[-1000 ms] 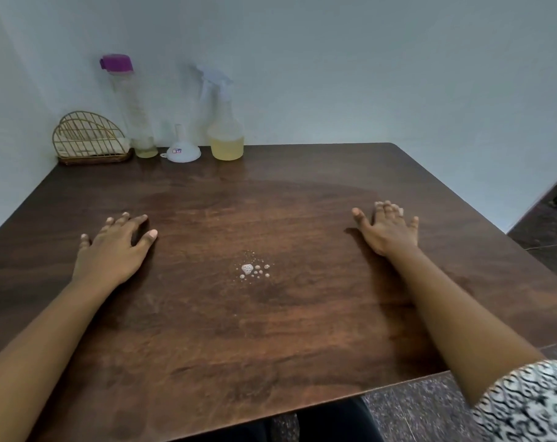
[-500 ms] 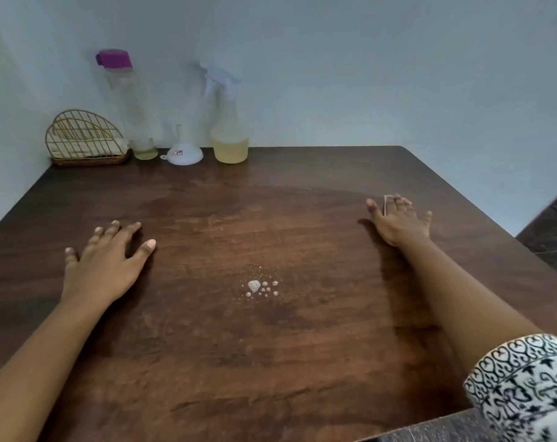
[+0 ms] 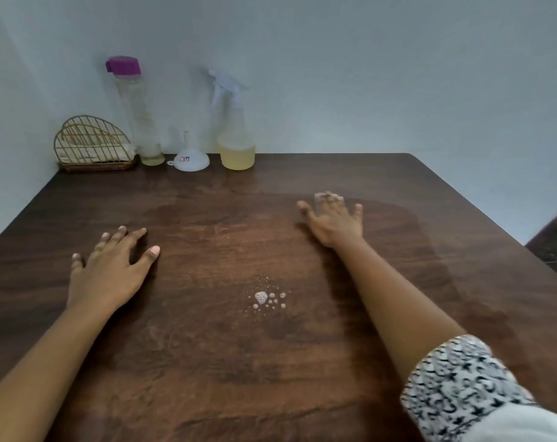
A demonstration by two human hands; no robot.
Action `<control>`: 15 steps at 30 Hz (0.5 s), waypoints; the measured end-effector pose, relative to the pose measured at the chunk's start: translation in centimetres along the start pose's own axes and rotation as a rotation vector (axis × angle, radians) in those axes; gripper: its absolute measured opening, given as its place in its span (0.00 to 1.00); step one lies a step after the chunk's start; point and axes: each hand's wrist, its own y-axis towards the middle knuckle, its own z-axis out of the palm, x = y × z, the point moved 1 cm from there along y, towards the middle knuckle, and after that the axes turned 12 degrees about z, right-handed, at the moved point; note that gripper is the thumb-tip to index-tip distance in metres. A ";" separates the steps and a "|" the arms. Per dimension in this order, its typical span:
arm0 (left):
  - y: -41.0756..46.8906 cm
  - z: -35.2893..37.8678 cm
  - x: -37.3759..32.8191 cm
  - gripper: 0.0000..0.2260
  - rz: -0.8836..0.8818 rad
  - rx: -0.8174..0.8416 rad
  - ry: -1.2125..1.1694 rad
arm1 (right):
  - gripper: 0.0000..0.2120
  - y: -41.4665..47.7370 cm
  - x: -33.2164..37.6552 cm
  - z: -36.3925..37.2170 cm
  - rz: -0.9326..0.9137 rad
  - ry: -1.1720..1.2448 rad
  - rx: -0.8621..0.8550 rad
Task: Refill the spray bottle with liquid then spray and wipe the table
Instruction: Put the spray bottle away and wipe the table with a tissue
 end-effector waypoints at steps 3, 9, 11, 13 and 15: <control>0.1 -0.1 0.0 0.26 -0.002 0.002 -0.006 | 0.39 1.5 -7.8 -1.8 0.236 -0.012 -0.009; 0.2 -0.2 0.0 0.25 -0.004 -0.016 -0.015 | 0.43 1.1 -3.7 -1.1 0.297 -0.083 -0.050; 0.2 -0.3 0.1 0.24 0.000 -0.019 -0.017 | 0.43 -0.2 3.2 0.2 0.135 -0.059 -0.047; 0.1 -0.4 0.3 0.23 0.012 -0.035 -0.021 | 0.44 -2.6 10.4 1.7 -0.062 -0.021 0.001; 0.1 -0.6 0.6 0.21 0.022 -0.081 -0.038 | 0.43 -5.1 15.7 2.7 -0.228 0.006 0.052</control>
